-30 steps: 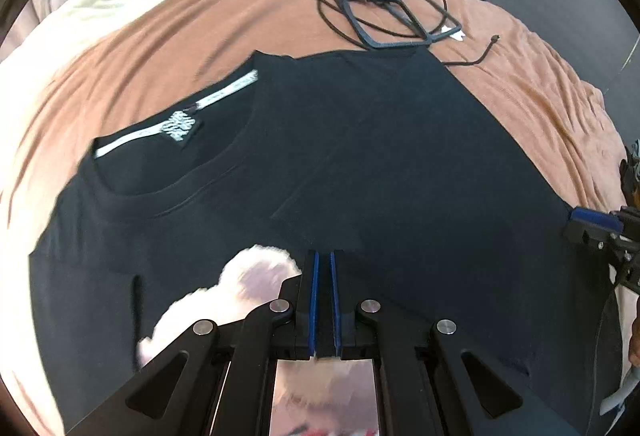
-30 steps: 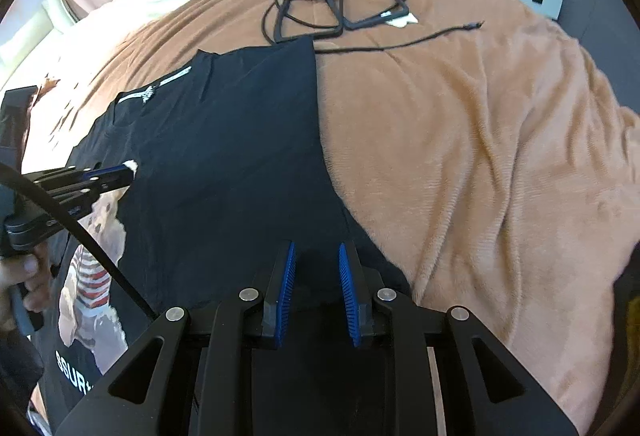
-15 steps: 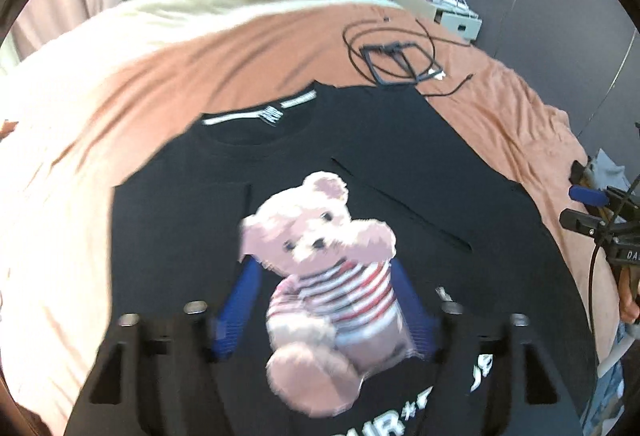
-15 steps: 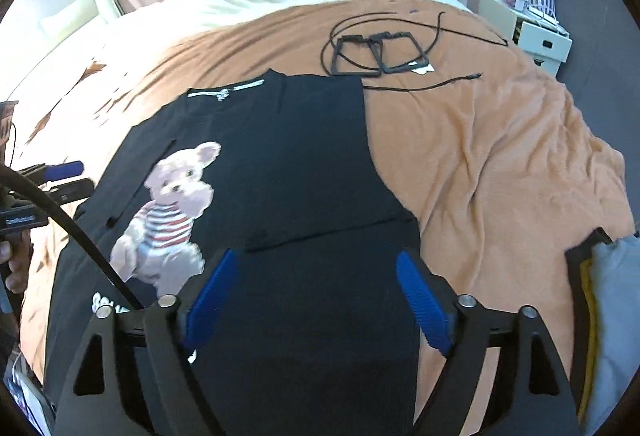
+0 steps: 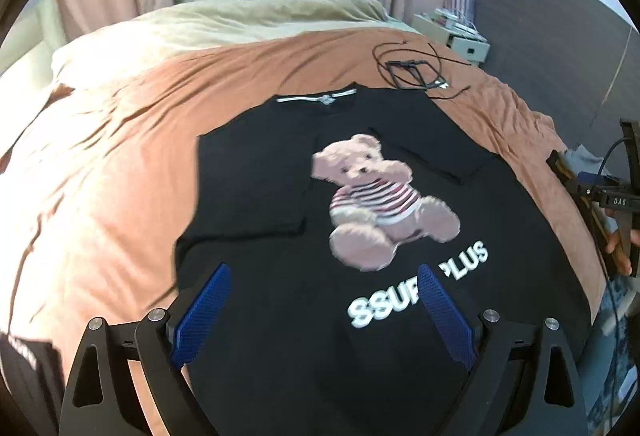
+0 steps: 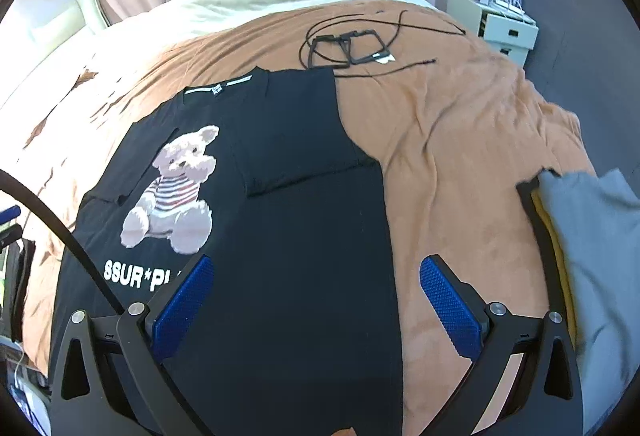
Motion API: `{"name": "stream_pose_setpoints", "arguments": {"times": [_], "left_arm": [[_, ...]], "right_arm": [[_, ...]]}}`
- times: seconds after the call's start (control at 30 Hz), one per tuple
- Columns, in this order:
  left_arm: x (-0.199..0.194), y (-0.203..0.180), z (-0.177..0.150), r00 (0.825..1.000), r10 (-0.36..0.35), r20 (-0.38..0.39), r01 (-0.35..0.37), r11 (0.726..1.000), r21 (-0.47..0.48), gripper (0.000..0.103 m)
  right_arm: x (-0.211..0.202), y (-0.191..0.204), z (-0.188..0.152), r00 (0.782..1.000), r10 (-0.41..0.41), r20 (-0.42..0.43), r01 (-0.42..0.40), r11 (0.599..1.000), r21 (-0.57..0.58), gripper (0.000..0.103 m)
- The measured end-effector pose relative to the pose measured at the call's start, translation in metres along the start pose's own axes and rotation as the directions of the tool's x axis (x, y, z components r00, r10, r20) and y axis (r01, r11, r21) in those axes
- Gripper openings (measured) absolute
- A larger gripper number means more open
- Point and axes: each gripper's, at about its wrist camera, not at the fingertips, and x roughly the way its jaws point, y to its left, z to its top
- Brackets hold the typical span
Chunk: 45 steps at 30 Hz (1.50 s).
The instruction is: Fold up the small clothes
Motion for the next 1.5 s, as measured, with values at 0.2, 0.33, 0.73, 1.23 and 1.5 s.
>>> {"name": "stream_pose_setpoints", "arguments": {"times": [0.2, 0.33, 0.73, 1.23, 1.5], "left_arm": [[-0.041, 0.03, -0.041, 0.999, 0.025, 0.023, -0.024, 0.998, -0.053, 0.095], [-0.068, 0.043, -0.066, 0.998, 0.042, 0.053, -0.038, 0.996, -0.078, 0.095], [-0.117, 0.07, -0.138, 0.996, 0.012, 0.089, 0.002, 0.988, -0.157, 0.095], [-0.14, 0.088, -0.221, 0.988, -0.017, 0.154, 0.065, 0.949, -0.31, 0.093], [-0.144, 0.094, -0.258, 0.982, -0.05, 0.185, 0.12, 0.912, -0.393, 0.086]], "right_arm": [[-0.028, 0.001, -0.016, 0.999, -0.038, 0.021, 0.038, 0.999, -0.018, 0.103], [-0.046, 0.004, -0.032, 0.999, -0.017, 0.029, 0.017, 1.0, -0.003, 0.103], [-0.099, -0.004, -0.084, 0.996, -0.059, 0.069, 0.056, 0.997, 0.045, 0.103], [-0.124, -0.035, -0.167, 0.991, 0.005, 0.13, -0.021, 0.993, 0.119, 0.103], [-0.121, -0.054, -0.199, 0.984, 0.117, 0.136, -0.14, 0.974, 0.176, 0.091]]}}
